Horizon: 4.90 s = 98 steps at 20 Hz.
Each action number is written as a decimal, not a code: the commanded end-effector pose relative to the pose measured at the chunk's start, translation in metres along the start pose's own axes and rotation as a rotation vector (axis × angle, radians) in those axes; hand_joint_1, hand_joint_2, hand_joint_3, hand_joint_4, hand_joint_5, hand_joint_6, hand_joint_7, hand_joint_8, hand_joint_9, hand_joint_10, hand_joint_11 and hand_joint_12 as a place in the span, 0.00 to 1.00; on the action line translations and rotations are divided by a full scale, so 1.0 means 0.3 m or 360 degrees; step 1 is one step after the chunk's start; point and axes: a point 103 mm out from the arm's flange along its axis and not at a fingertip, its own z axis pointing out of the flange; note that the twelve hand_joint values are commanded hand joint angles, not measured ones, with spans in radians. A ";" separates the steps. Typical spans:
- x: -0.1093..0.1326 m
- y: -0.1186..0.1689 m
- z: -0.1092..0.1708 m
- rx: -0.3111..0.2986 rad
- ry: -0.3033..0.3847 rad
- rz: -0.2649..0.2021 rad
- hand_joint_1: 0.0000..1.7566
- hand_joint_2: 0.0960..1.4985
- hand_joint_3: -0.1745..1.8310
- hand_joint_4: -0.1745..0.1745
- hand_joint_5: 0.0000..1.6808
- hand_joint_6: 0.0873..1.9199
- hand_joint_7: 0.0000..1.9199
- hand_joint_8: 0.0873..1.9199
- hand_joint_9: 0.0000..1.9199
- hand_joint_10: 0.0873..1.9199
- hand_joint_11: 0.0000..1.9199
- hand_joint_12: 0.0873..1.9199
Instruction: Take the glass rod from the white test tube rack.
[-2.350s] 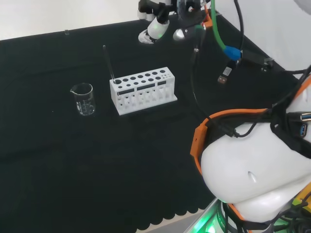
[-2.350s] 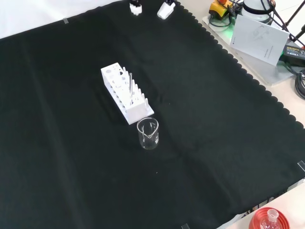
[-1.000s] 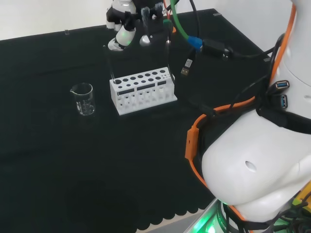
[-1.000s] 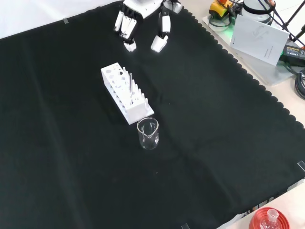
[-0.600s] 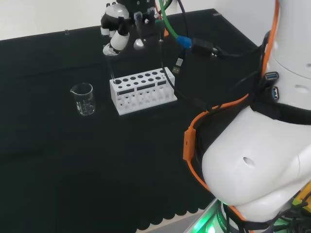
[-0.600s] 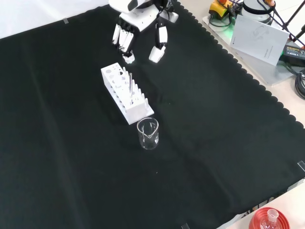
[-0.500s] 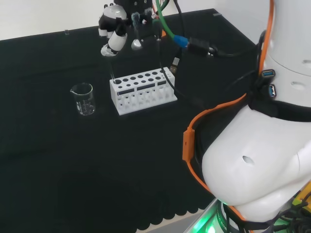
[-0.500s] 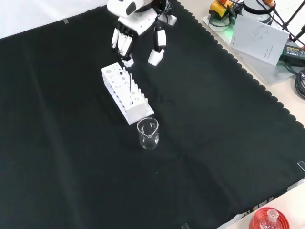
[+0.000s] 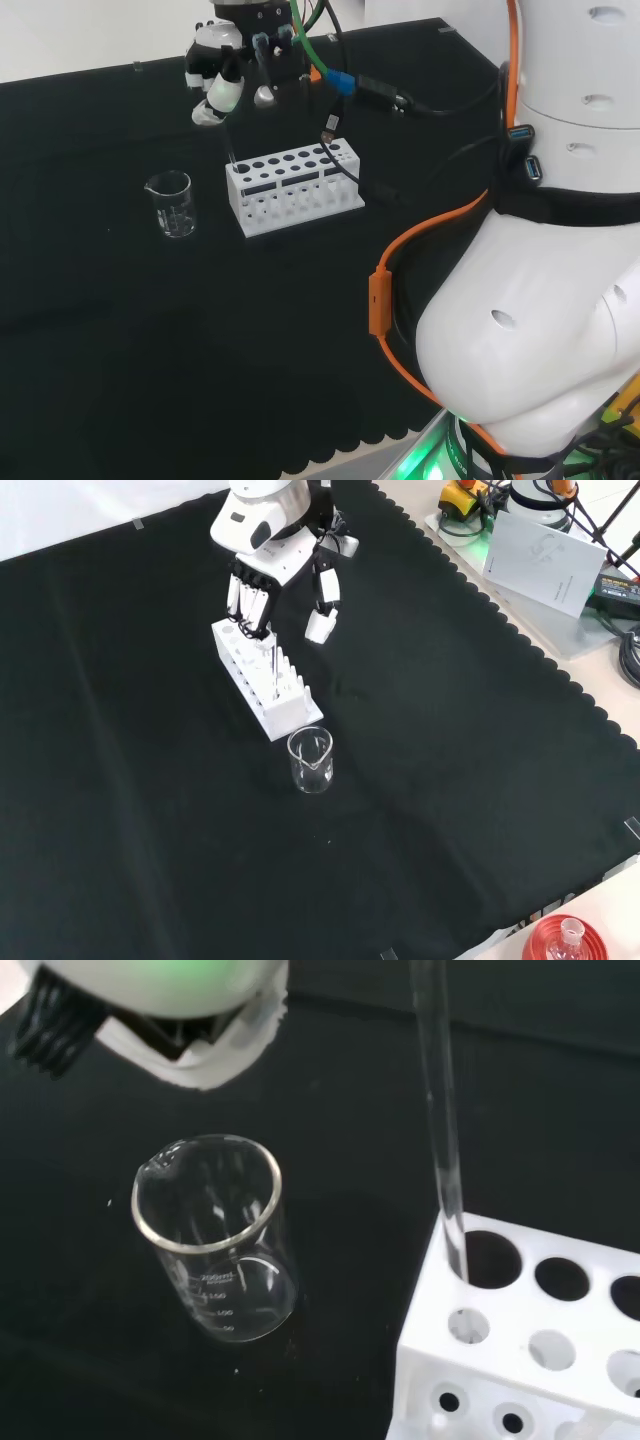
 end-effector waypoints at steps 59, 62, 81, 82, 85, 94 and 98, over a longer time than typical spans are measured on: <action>-0.087 0.118 0.048 0.0060 -0.0112 0.0048 0.68 0.46 0.34 0.00 0.75 0.28 0.81 0.13 0.84 0.11 0.82 0.46; -0.095 0.107 0.027 0.0041 -0.0132 0.0069 0.69 0.44 0.37 0.00 0.75 0.29 0.84 0.08 0.88 0.05 0.84 0.42; -0.073 0.078 -0.032 0.0014 -0.0251 0.0092 0.76 0.29 0.54 0.00 0.72 0.35 0.76 0.29 0.96 0.00 0.81 0.35; -0.075 0.075 -0.033 0.0016 -0.0251 0.0094 0.76 0.29 0.54 0.00 0.72 0.35 0.76 0.29 0.96 0.00 0.81 0.35; -0.098 0.045 -0.043 0.0005 -0.0221 0.0099 0.76 0.29 0.55 0.00 0.72 0.37 0.76 0.30 0.97 0.00 0.81 0.35; -0.085 0.020 -0.069 -0.0019 -0.0223 0.0110 0.69 0.37 0.50 0.00 0.70 0.44 0.87 0.17 0.98 0.00 0.81 0.37; -0.060 0.015 -0.085 -0.0033 -0.0231 0.0101 0.69 0.37 0.50 0.00 0.70 0.45 0.88 0.15 0.98 0.00 0.81 0.37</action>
